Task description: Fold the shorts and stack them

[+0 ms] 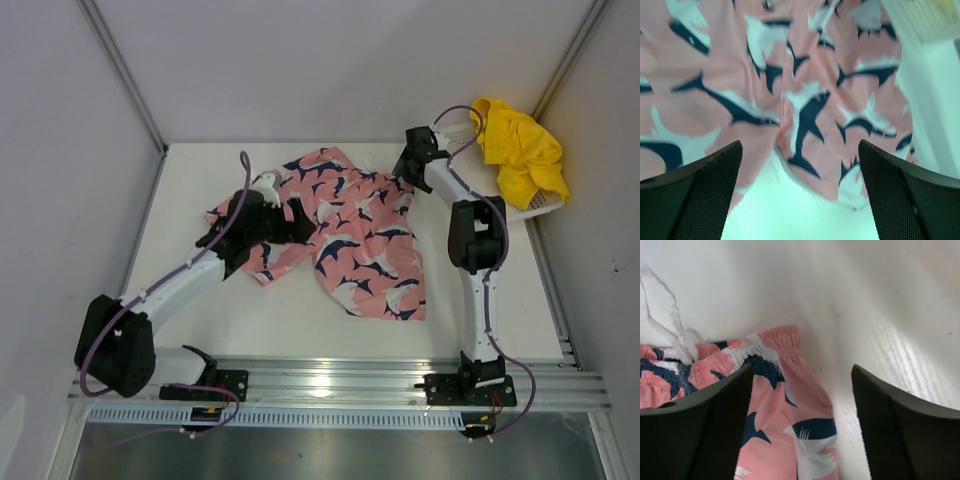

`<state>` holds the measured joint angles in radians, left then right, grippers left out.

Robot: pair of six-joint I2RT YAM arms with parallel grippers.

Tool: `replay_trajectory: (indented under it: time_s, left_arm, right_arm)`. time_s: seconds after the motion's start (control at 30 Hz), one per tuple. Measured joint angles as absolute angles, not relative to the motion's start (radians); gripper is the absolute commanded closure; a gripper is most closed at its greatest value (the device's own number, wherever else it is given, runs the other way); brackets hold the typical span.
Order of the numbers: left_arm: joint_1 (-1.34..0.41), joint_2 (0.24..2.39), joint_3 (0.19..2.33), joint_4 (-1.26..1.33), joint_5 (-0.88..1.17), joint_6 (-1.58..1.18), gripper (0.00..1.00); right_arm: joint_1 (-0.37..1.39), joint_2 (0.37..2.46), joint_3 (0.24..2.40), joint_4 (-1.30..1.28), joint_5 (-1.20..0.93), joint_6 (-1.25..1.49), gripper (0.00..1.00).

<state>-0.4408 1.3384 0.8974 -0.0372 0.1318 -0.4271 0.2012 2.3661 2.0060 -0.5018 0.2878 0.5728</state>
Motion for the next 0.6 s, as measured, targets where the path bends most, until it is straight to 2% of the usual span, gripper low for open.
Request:
replay_trajectory:
  time_s: [0.13,0.3,0.5,0.6]
  left_arm:
    - [-0.532,1.247,0.753,-0.053,0.098,-0.447,0.01]
    - [-0.554,1.093,0.577,-0.081,0.049,-0.479,0.01]
    - [-0.416,1.014,0.556,-0.076,0.06,-0.493,0.01]
    - [-0.342,1.021,0.556,-0.071,0.088,-0.501,0.01]
  right_arm:
    - [0.193,2.339,2.006,-0.545,0.308,0.539,0.16]
    - [0.211,2.132,1.814,-0.593,0.304,0.481,0.18]
    - [0.385,1.731,1.526,-0.575,0.27,0.427,0.27]
    - [0.471,1.591,1.396,-0.544,0.223,0.422,0.28]
